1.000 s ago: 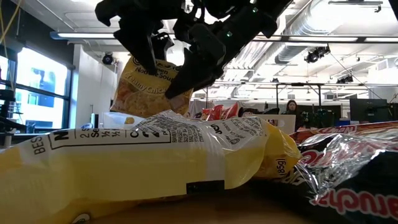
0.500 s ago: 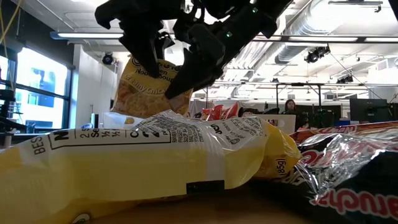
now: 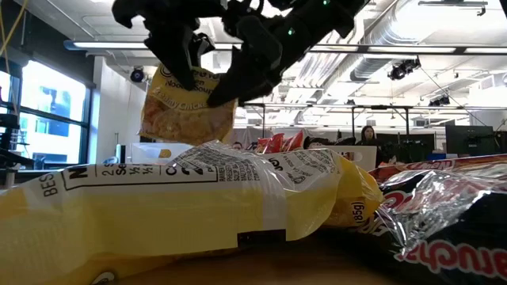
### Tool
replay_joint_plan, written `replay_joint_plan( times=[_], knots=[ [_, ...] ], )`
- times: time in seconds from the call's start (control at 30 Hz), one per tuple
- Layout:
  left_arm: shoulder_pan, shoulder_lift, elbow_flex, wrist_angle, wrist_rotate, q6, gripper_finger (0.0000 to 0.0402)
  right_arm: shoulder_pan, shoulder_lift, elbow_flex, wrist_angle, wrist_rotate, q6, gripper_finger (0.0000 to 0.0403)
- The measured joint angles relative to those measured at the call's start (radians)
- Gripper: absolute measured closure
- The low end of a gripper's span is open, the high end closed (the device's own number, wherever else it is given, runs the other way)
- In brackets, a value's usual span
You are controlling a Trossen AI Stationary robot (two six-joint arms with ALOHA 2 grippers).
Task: Sort Maruchan noodles
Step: Put the top right yellow noodle pack into the transparent bin
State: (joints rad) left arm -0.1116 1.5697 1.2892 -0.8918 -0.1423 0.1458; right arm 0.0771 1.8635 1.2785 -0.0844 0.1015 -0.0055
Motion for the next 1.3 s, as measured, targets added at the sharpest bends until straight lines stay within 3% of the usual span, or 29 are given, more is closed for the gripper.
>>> replay_joint_plan(
  times=[0.2, 0.4, 0.53, 0.73, 0.83, 1.0, 1.3],
  knots=[
    [0.0, -0.013, 0.002, 0.006, -0.008, -0.003, 0.0319, 0.031, -0.094, 0.0, -0.087, 0.111, -0.033, 0.0195],
    [0.001, -0.048, 0.001, -0.012, -0.044, 0.009, 0.032, 0.063, -0.164, 0.0, -0.255, 0.134, -0.045, 0.0196],
    [0.022, -0.096, 0.001, -0.026, -0.044, 0.023, 0.032, 0.075, -0.164, -0.059, -0.231, 0.131, -0.06, 0.0241],
    [0.104, -0.181, -0.001, -0.079, -0.049, 0.157, 0.032, 0.072, -0.163, -0.246, -0.01, 0.126, -0.051, 0.0366],
    [0.194, -0.22, -0.001, -0.075, -0.051, 0.245, 0.032, 0.071, -0.163, -0.314, 0.075, 0.126, -0.033, 0.0395],
    [0.416, -0.26, -0.001, -0.077, -0.014, 0.41, 0.032, 0.075, -0.17, -0.369, 0.151, 0.125, -0.01, 0.0372],
    [0.828, -0.221, -0.001, -0.014, 0.24, 0.715, 0.032, 0.076, -0.17, -0.377, 0.157, 0.125, -0.025, 0.04]
  ],
)
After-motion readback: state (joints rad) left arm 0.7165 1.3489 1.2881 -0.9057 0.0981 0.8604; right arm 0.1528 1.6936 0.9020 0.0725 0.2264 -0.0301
